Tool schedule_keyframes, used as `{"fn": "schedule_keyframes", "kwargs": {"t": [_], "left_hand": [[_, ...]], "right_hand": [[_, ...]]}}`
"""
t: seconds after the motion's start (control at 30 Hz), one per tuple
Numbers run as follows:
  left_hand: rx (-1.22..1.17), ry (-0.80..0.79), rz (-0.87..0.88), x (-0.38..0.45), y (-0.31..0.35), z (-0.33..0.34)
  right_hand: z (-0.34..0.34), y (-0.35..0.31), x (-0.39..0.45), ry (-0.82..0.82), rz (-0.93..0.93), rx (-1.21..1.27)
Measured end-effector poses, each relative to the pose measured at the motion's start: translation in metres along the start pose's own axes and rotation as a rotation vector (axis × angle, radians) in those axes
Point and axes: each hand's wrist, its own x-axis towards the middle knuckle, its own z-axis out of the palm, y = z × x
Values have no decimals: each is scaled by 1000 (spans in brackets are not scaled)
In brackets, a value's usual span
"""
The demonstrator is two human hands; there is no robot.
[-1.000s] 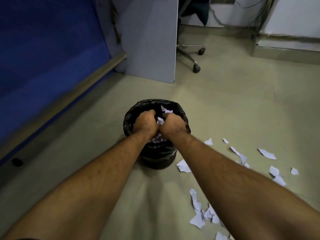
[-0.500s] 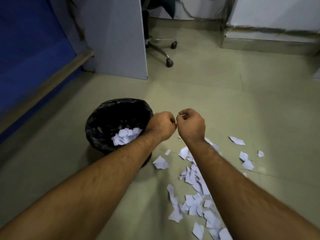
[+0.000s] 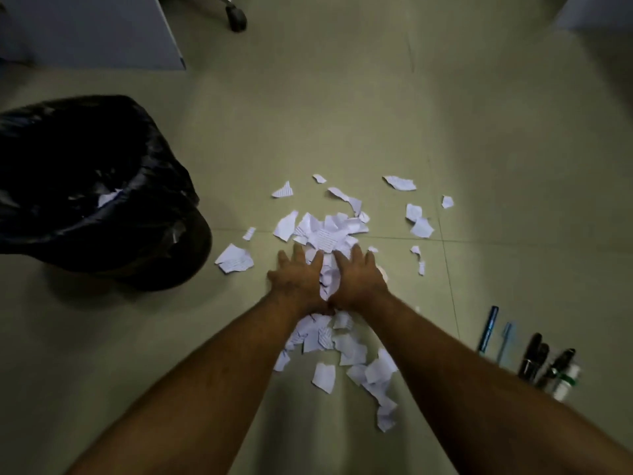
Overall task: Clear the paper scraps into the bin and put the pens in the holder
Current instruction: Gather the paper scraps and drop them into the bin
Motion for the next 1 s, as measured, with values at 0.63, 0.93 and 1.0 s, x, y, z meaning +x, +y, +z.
{"fn": "schedule_keyframes", "kwargs": {"t": [0.63,0.93,1.0], "left_hand": [[-607,380,-313,-60,14,-7],[-870,500,-305,-91,-15,-117],[-884,568,-333,-106,-39,-153]], "right_hand": [[-27,8,-57,241,186,690],[-112,-60,-58,260,251,1152],[-145,-92,-57,258,208,1260]]}}
